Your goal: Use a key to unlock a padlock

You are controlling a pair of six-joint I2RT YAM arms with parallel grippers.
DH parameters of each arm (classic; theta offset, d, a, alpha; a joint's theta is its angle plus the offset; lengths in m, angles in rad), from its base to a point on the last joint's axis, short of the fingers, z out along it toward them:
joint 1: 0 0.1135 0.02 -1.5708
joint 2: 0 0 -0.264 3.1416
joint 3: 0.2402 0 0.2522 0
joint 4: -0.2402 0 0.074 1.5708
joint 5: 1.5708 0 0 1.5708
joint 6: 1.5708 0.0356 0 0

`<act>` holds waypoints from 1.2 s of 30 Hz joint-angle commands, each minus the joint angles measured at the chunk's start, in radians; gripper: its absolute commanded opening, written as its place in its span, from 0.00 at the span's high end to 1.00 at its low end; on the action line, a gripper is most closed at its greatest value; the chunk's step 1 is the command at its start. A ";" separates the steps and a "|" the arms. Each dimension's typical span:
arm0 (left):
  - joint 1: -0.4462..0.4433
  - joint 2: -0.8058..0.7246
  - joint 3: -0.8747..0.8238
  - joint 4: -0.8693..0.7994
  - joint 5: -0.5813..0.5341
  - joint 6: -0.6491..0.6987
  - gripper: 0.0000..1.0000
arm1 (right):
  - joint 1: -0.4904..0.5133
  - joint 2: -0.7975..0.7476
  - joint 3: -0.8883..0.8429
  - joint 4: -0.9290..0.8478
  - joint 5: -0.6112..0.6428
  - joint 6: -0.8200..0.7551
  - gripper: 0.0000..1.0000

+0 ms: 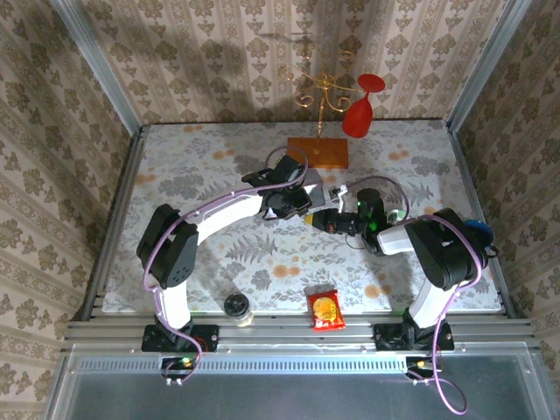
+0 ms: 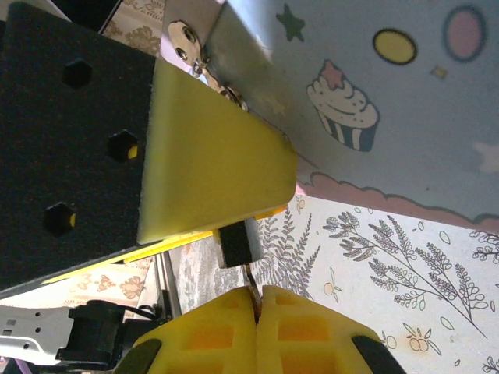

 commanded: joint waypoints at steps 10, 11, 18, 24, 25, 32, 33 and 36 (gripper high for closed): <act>-0.033 -0.050 -0.058 0.053 0.069 -0.030 1.00 | -0.007 0.022 0.025 0.333 0.078 0.158 1.00; -0.034 -0.049 -0.058 0.058 0.070 -0.037 1.00 | -0.006 0.029 0.018 0.357 0.094 0.164 1.00; -0.045 -0.036 -0.059 0.069 0.075 -0.071 1.00 | 0.048 0.020 -0.011 0.418 0.251 0.113 1.00; -0.041 -0.007 -0.041 0.068 0.119 -0.080 1.00 | 0.059 0.021 0.057 0.387 0.245 0.102 1.00; -0.040 -0.007 -0.039 0.069 0.119 -0.080 1.00 | 0.060 0.020 0.069 0.372 0.241 0.100 1.00; -0.025 -0.013 -0.031 0.082 0.120 -0.060 1.00 | 0.090 0.005 0.126 0.258 0.273 0.048 1.00; -0.020 -0.015 -0.035 0.085 0.122 -0.055 1.00 | 0.089 0.012 0.135 0.260 0.268 0.058 1.00; -0.012 -0.026 -0.051 0.110 0.125 -0.036 1.00 | 0.087 0.045 0.159 0.283 0.248 0.111 1.00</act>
